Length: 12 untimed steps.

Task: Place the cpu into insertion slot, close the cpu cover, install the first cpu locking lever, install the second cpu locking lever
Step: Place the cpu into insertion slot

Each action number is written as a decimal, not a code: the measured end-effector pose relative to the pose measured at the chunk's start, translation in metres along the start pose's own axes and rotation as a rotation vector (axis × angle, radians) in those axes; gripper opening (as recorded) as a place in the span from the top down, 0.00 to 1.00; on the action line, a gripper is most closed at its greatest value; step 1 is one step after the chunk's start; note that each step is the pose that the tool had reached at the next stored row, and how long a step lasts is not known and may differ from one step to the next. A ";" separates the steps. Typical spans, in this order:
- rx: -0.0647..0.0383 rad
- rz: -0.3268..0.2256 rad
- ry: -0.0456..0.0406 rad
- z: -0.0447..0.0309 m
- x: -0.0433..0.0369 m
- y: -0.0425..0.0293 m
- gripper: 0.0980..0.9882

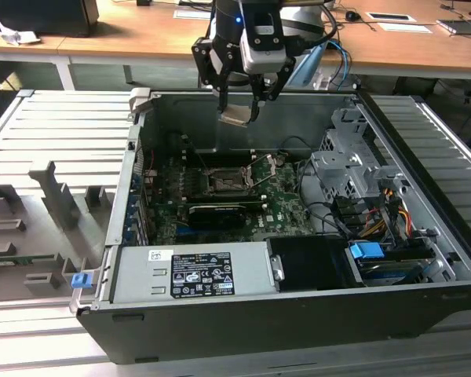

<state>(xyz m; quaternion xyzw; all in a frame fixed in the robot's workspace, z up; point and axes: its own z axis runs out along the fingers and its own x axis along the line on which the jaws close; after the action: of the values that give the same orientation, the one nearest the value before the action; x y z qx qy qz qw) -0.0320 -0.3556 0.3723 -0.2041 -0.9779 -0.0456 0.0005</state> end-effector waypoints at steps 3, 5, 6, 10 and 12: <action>-0.001 0.030 -0.0026 0.0000 0.0000 0.0000 0.51; -0.001 0.053 -0.0047 0.0001 0.0000 0.0000 0.51; -0.001 0.061 -0.0054 0.0001 0.0000 0.0000 0.51; -0.002 0.103 -0.0092 0.0002 0.0000 0.0000 0.51; -0.002 0.120 -0.0107 0.0003 0.0000 0.0000 0.51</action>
<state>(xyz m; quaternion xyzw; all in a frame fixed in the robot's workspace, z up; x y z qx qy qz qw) -0.0320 -0.3556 0.3720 -0.2627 -0.9638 -0.0455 -0.0022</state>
